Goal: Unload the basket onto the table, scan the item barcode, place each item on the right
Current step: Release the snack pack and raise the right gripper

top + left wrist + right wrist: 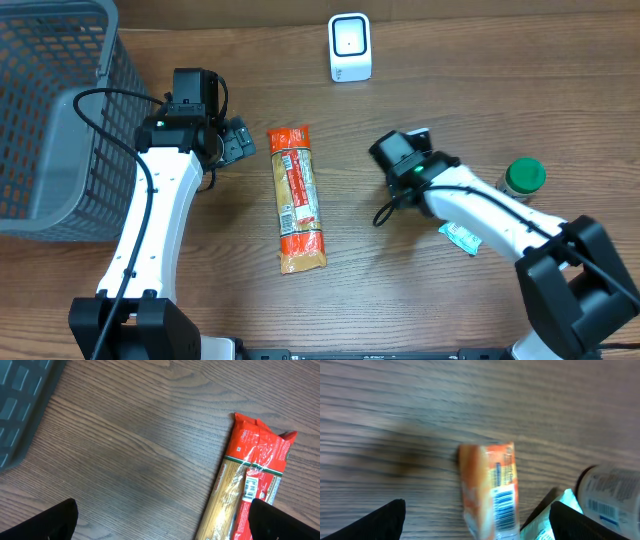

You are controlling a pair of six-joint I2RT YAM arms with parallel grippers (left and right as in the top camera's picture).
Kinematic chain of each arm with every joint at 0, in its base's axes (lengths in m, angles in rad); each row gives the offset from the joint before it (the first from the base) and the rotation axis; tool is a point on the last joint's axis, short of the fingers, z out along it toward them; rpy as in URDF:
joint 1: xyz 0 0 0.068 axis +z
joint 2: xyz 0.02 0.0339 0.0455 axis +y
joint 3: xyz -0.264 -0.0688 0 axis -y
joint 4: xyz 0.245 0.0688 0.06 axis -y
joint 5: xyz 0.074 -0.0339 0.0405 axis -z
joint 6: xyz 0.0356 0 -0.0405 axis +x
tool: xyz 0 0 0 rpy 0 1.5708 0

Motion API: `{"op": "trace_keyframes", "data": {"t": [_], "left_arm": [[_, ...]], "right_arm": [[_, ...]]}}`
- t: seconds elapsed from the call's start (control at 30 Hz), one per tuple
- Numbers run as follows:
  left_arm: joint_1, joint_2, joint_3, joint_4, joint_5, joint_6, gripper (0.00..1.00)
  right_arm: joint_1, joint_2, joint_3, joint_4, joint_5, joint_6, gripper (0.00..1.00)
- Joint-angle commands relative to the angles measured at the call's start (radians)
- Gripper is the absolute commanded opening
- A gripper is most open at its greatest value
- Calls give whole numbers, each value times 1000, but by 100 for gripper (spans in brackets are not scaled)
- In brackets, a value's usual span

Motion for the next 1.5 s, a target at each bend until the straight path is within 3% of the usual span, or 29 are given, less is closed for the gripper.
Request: {"op": "trace_keyframes", "data": {"t": [0.0, 0.1, 0.23, 0.6, 0.9, 1.47], "left_arm": [[0, 5, 2, 1, -10, 11, 100], [0, 5, 2, 1, -10, 11, 100], [0, 5, 2, 1, -10, 11, 100], [0, 5, 2, 1, -10, 11, 99], [0, 5, 2, 0, -10, 11, 100], [0, 5, 2, 1, -10, 11, 100]], "right_arm": [[-108, -30, 26, -12, -204, 2, 93], [-153, -30, 26, -12, -321, 2, 89], [-164, -31, 28, -8, -339, -21, 87], [-164, -105, 124, -77, -345, -68, 98], [-150, -152, 169, -84, -737, -68, 100], [-146, -152, 168, -85, -871, -16, 100]]}}
